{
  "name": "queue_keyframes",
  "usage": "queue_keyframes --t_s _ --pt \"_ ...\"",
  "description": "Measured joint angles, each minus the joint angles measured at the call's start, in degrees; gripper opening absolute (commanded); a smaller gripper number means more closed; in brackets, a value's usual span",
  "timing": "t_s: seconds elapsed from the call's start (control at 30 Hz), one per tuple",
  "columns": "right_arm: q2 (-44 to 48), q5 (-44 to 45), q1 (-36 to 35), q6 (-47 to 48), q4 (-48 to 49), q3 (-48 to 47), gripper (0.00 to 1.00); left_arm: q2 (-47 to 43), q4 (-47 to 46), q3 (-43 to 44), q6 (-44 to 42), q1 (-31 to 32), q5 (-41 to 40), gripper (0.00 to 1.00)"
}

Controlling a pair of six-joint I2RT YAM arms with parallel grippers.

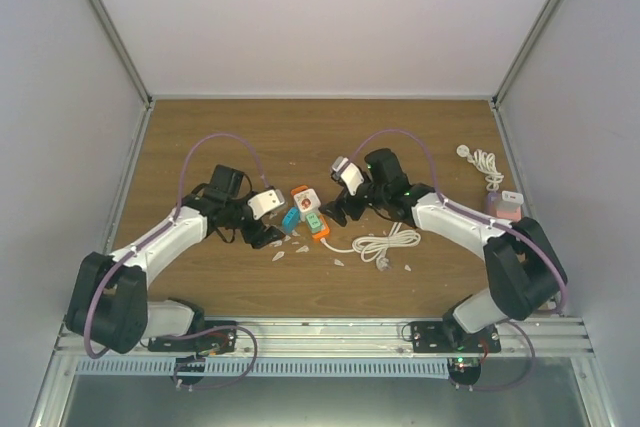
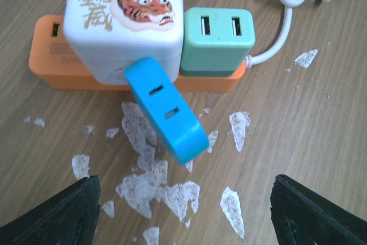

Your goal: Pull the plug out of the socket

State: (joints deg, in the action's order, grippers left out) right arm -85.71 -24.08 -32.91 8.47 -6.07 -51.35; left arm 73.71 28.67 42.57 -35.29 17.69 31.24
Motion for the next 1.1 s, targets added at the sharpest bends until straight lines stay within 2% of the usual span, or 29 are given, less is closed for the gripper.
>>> queue_keyframes --t_s 0.33,0.4,0.57,0.77,0.9,1.1 --pt "-3.6 1.8 -3.5 -2.8 4.5 0.0 1.00 6.0 -7.6 -0.2 2.7 3.9 -1.1 0.74" --pt "-3.9 2.2 -4.4 -2.9 5.1 0.0 1.00 6.9 -8.8 -0.2 3.0 4.5 -1.1 0.70" --pt "-6.4 4.7 -6.6 -3.2 6.4 0.0 1.00 9.4 -10.3 -0.2 4.2 4.8 -2.0 0.52" --pt "-9.2 6.4 -6.8 -4.1 6.7 -0.4 0.97 7.8 -12.7 -2.3 3.8 4.7 -3.0 0.37" --pt "-10.0 7.3 -7.1 -4.2 6.8 -1.4 0.98 6.2 -13.2 -3.6 3.2 4.0 -3.0 0.32" --pt "-10.2 7.8 -8.2 -4.3 6.8 -1.8 1.00 5.8 -15.0 -4.1 2.1 2.6 -2.8 0.30"
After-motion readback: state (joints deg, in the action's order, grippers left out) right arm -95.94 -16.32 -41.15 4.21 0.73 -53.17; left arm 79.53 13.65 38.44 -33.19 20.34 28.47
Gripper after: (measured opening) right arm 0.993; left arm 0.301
